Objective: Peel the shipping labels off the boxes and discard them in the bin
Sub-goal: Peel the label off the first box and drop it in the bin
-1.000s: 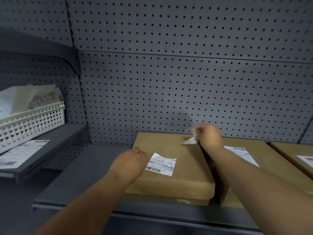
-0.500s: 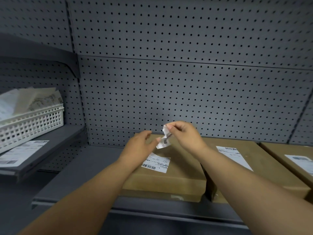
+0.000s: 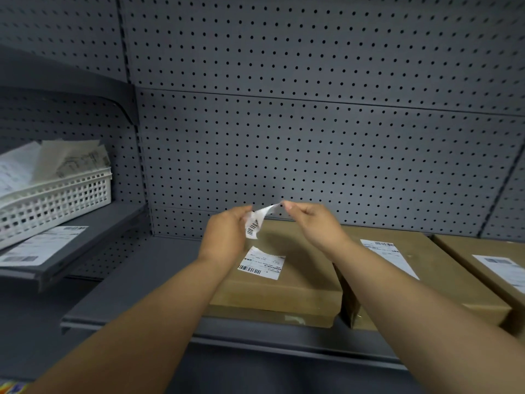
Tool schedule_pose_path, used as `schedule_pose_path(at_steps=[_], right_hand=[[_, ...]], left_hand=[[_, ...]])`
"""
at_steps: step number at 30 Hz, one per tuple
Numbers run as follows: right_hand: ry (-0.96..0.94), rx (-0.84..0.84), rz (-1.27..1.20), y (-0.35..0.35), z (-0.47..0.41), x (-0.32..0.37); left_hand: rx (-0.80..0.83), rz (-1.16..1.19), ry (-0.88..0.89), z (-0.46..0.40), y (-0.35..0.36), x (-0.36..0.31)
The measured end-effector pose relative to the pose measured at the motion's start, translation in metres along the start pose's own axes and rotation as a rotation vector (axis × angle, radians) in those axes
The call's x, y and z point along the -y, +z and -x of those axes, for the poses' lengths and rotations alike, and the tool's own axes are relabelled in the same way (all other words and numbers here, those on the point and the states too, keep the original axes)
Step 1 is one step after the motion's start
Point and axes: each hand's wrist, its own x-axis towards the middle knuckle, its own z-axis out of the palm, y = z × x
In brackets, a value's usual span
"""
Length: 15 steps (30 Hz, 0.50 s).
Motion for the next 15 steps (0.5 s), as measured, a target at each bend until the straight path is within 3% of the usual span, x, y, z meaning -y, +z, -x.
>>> schedule_pose_path(at_steps=[4,9,15], right_hand=[[0.037,0.047,0.152,-0.012,0.0,-0.016],[0.03,0.134,0.201,0.002,0.001,-0.015],[-0.058,0.326,0.449,0.008,0.009,-0.017]], left_hand=[[0.032,-0.157,0.001,-0.004,-0.016,0.011],[0.046,-0.188,-0.011,0.0,-0.01,0.009],[0.047,-0.446,0.053,0.006,-0.009,0.01]])
